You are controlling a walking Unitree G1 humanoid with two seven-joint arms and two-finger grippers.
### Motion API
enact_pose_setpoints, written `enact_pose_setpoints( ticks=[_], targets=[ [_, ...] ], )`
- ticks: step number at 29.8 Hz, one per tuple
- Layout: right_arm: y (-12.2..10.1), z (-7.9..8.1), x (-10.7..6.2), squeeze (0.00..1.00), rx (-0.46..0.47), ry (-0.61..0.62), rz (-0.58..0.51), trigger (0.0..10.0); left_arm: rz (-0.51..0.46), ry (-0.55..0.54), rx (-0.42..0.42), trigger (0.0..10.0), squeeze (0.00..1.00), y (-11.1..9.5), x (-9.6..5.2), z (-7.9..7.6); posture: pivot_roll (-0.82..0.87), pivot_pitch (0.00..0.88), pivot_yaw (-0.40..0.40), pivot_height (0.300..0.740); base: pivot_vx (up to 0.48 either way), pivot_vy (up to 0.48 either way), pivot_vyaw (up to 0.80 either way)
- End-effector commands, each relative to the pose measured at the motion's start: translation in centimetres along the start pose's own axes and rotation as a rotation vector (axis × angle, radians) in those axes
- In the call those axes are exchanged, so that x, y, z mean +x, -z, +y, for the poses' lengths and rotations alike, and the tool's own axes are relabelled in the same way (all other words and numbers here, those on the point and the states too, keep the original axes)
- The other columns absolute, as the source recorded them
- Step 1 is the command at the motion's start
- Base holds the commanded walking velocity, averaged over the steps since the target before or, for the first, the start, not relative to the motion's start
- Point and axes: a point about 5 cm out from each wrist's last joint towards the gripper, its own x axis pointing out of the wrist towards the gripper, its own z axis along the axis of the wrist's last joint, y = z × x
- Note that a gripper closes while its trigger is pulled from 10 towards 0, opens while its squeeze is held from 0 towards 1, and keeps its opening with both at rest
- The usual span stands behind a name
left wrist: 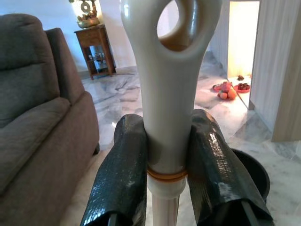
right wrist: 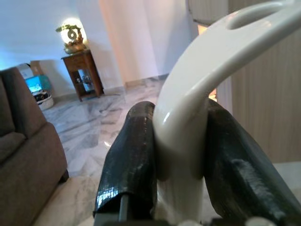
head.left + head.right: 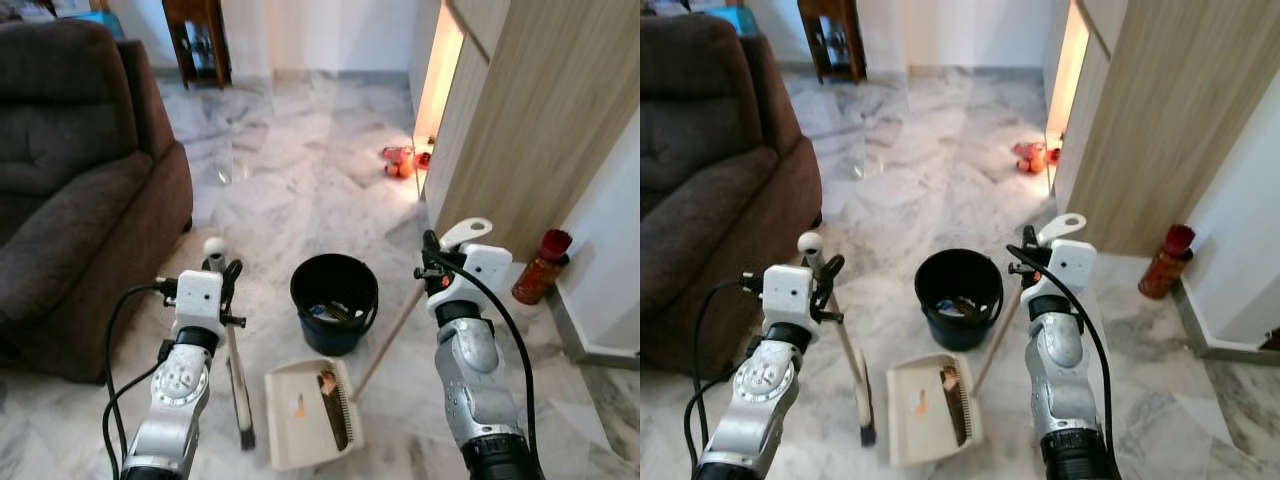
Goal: Sweep floor
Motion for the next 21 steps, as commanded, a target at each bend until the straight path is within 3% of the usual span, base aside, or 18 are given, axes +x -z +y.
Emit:
enact_pose_setpoints(
  ticks=[1, 5, 21],
  targets=[
    [-1.6, 0.4, 0.3, 0.0, 0.022, -0.006, -0.071, 10.0, -0.062, -0.031, 0.036, 10.0, 0.0, -1.4, 0.2, 1.1, 0.13, 0.005, 0.039, 0.74, 0.0, 0.0, 0.0],
    [-2.2, 0.1, 0.2, 0.0, 0.017, -0.004, -0.088, 10.0, -0.056, -0.029, 0.115, 10.0, 0.0, -0.9, -0.7, 1.8, 0.13, 0.01, 0.042, 0.74, 0.0, 0.0, 0.0],
    [-7.7, -0.4, -1.1, 0.0, 0.002, -0.038, -0.23, 10.0, -0.019, -0.051, 0.118, 10.0, 0.0, 0.2, -1.1, 1.8, 0.12, 0.014, 0.042, 0.74, 0.0, 0.0, 0.0]
  ],
)
